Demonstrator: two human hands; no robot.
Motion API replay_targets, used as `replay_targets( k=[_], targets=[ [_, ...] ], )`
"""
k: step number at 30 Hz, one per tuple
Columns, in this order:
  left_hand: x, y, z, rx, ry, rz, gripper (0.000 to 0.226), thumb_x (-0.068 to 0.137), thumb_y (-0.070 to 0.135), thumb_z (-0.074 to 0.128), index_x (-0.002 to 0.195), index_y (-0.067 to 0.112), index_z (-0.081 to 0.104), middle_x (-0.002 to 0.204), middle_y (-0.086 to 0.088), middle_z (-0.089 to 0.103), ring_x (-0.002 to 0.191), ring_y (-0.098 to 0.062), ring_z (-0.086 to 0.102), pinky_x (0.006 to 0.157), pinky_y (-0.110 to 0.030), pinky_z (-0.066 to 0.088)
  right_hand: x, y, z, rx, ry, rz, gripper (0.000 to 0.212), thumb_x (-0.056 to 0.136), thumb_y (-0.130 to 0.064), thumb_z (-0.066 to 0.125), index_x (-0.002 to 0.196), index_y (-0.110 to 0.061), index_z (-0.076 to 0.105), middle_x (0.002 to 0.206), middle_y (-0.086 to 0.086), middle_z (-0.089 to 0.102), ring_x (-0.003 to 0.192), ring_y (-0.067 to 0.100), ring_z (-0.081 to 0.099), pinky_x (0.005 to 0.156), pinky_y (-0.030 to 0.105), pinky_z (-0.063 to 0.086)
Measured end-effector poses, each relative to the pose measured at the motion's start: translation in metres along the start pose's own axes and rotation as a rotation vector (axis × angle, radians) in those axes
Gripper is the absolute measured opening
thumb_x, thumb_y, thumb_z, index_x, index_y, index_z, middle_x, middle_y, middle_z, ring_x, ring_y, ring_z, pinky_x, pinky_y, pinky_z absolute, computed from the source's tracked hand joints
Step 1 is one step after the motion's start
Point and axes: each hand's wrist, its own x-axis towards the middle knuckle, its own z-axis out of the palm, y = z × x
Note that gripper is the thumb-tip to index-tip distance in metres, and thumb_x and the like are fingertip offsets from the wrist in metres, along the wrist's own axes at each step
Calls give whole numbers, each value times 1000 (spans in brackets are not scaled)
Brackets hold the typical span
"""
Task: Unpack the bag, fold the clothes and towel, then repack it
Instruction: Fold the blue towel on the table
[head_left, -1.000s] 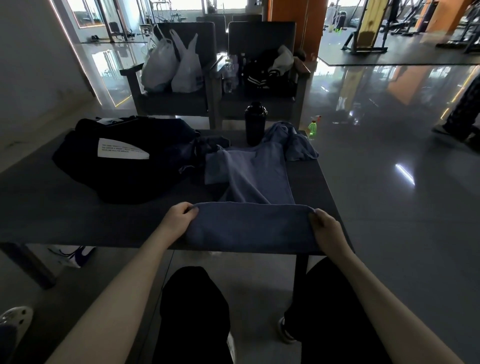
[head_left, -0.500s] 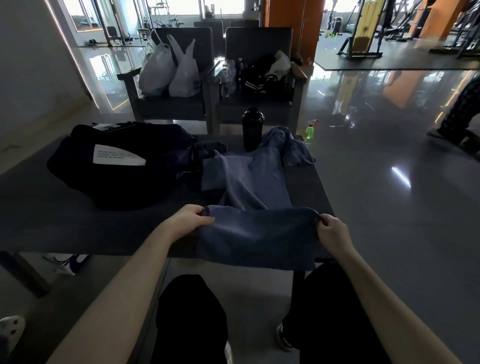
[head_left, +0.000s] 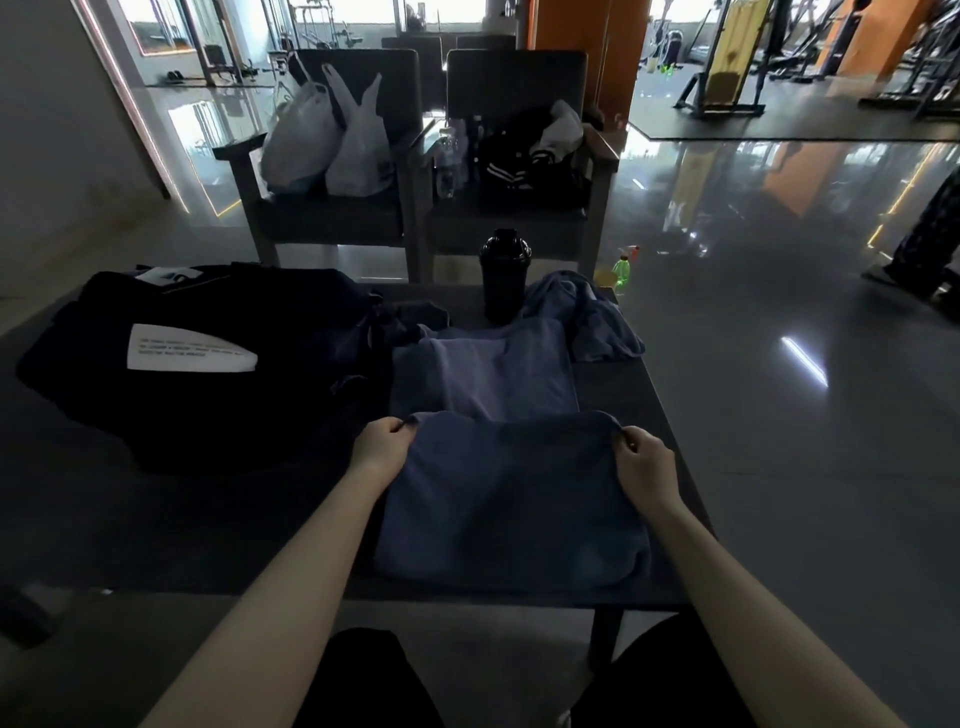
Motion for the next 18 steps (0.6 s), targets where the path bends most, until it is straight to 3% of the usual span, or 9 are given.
replay_targets(
  k=[3,5,8,11,14,18],
  targets=[
    [4,-6,15,34,-101,-47,30,94,24,54,111,0,61,110,-15,64,100,-29,60,78,-30,44,5,13,13,-199,-91,33,26,94,-25,51,114,-15,65,107,8,62,99,28,58,70,28,36],
    [4,-8,22,74,-174,-45,38,87,19,65,120,3,55,113,-6,59,109,-28,57,86,-29,45,1,17,19,-246,-77,-5,33,91,-21,55,122,-16,62,111,9,58,100,28,56,73,27,36],
    [7,-10,28,57,-187,-92,58,76,22,77,124,2,52,120,-10,60,108,-27,59,91,-35,49,-9,12,22,-253,-77,-35,37,85,-13,55,122,-12,56,110,12,54,92,28,54,73,28,37],
    [2,-4,29,16,-186,-170,50,78,22,74,120,0,55,111,-13,63,100,-27,61,83,-33,51,-16,8,24,-292,-141,20,37,83,-10,54,119,-7,48,113,14,51,86,22,48,73,29,37],
    [-3,5,26,-22,-244,-242,44,85,20,62,123,-1,51,109,-14,61,94,-27,58,79,-30,47,-18,1,24,-286,-199,122,20,84,-11,53,102,-4,49,102,12,56,82,24,53,63,30,40],
    [-4,9,19,-119,-265,-255,43,84,17,57,123,-1,57,111,-18,65,100,-32,62,94,-40,50,-19,-5,22,-334,-246,180,7,84,-11,48,88,-6,52,92,10,60,72,22,53,52,28,35]
  ],
)
